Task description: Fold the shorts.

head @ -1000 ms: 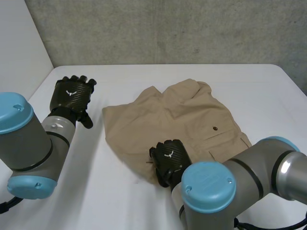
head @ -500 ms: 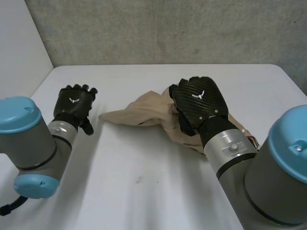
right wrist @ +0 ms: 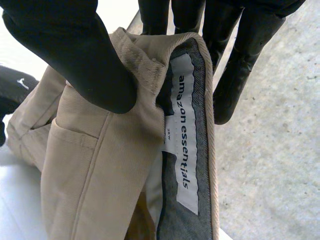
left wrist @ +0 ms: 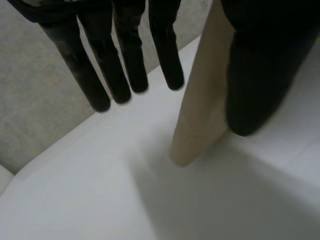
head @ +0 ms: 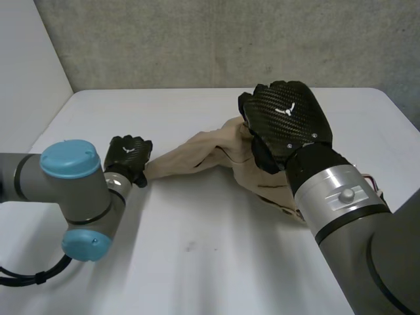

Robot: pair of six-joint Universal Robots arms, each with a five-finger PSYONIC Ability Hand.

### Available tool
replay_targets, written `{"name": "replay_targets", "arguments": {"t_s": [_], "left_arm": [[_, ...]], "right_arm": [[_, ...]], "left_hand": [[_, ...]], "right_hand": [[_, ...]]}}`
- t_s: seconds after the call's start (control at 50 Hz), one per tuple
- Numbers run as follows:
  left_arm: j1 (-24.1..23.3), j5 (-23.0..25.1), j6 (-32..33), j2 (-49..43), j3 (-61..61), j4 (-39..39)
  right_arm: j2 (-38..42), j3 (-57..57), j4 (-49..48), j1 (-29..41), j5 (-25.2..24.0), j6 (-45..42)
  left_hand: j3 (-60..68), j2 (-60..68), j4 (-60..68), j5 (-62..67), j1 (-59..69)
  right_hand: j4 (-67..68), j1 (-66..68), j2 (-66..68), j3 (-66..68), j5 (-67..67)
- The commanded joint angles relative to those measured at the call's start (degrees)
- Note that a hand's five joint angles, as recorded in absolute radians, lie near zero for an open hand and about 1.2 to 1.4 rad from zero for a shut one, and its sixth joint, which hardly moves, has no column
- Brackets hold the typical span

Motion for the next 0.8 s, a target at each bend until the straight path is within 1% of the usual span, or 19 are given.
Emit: {"name": "replay_targets", "arguments": {"t_s": [0.02,0.1,0.16,0.18,0.24,0.26,0.28,0.3,0.32,0.34,0.36,0.38,0.4,0.48,0.56,0.62,0.66,0.74,0.8], "left_arm": [[-2.73,0.03,-1.50,-0.54,1.21,0.28],[-3.09,-0.41,-1.50,1.65,1.21,0.28],[-3.00,-1.90,-1.59,9.02,-0.19,0.19],[-2.56,-2.69,-1.59,13.13,-1.50,0.19],[-2.47,-3.14,-1.59,19.30,-3.36,0.19],[-2.38,-3.40,-1.59,24.28,-4.32,0.19],[-2.38,-3.40,-1.59,26.86,-4.68,0.11],[-2.38,-3.40,-1.59,29.41,-5.03,0.02],[-2.38,-3.40,-1.59,29.43,-5.03,0.02],[-2.38,-3.40,-1.50,36.39,-5.55,-0.07],[-2.38,-3.40,-1.50,36.46,-5.56,-0.07],[-2.38,-3.31,-1.50,38.73,-5.56,-0.16],[-2.38,-3.31,-1.41,42.75,-5.47,-0.16],[-3.17,-3.14,-1.41,52.87,-3.90,-0.51],[-3.44,-3.14,-1.41,57.28,-2.31,-2.70],[-3.44,-3.14,-1.41,58.17,-1.69,-4.81],[-3.61,-3.14,-1.41,58.17,-1.52,-6.48],[-3.96,-3.14,-1.41,57.47,-2.39,-7.72],[-4.14,-3.05,-1.41,54.59,-3.71,-7.98]], "right_arm": [[-2.33,-0.04,0.41,-0.14,0.23,-0.14],[-3.65,-0.48,0.67,-1.71,0.32,-0.31],[-5.84,-0.74,1.55,-4.52,0.23,-1.71],[-6.63,-0.92,1.90,-5.31,0.06,-2.15],[-9.53,-1.88,3.04,-7.86,-0.03,-3.47],[-10.23,-2.15,3.31,-8.31,-0.03,-3.65],[-10.24,-2.15,3.31,-8.31,-0.03,-3.65],[-12.33,-3.02,4.18,-9.18,-0.29,-3.83],[-13.13,-3.38,4.71,-9.36,-0.47,-3.83],[-13.84,-3.73,5.15,-9.45,-0.73,-3.83],[-14.63,-4.25,5.77,-9.54,-0.91,-3.91],[-15.85,-5.39,7.16,-9.80,-1.35,-3.92],[-15.87,-5.40,7.18,-9.80,-1.35,-3.92],[-19.11,-9.44,11.83,-10.86,-2.32,-3.92],[-20.08,-11.73,15.25,-11.56,-3.02,-4.00],[-20.26,-14.01,19.56,-12.96,-3.99,-5.14],[-20.26,-14.37,21.14,-14.02,-4.60,-5.76],[-19.82,-14.28,24.31,-16.48,-7.41,-7.78],[-19.12,-13.40,25.54,-18.41,-10.05,-8.40]], "left_hand": [[47.54,47.47,48.16,48.22,45.72],[47.61,47.53,48.23,48.28,45.79],[47.61,47.53,48.23,48.28,45.79],[47.61,47.53,48.23,48.28,45.79],[47.61,47.53,48.23,48.28,45.79],[47.61,47.53,48.23,48.28,45.79],[47.61,47.53,48.23,48.28,45.79],[47.61,47.53,48.23,48.28,45.79],[47.61,47.53,48.23,48.28,45.79],[47.61,47.53,48.23,48.28,45.79],[47.61,47.53,48.23,48.28,45.79],[47.61,47.53,48.23,48.28,45.79],[47.61,47.53,48.23,48.28,45.79],[47.61,47.53,48.23,48.28,45.79],[47.61,47.53,48.23,48.28,45.79],[47.61,47.53,48.23,48.28,45.79],[47.61,47.53,48.23,48.28,45.79],[47.61,47.53,48.23,48.28,45.79],[47.61,47.53,48.23,48.28,45.79]], "right_hand": [[11.97,24.14,12.63,12.75,14.75],[11.97,24.14,12.63,12.75,14.75],[11.97,24.14,12.63,12.75,14.75],[11.97,24.14,12.63,12.75,14.75],[11.97,24.14,12.63,12.75,14.75],[11.97,24.14,12.63,12.75,14.75],[11.97,24.14,12.63,12.75,14.75],[11.97,24.14,12.63,12.75,14.75],[11.97,24.14,12.63,12.75,14.75],[11.97,24.14,12.63,12.75,14.75],[11.97,24.14,12.63,12.75,14.75],[11.97,24.14,12.63,12.75,14.75],[11.97,24.14,12.63,12.75,14.75],[11.97,24.14,12.63,12.75,14.75],[11.97,24.14,12.63,12.75,14.75],[11.97,24.14,12.63,12.75,14.75],[11.97,24.14,12.63,12.75,14.75],[11.97,24.14,12.63,12.75,14.75],[11.97,24.14,12.63,12.75,14.75]]}}
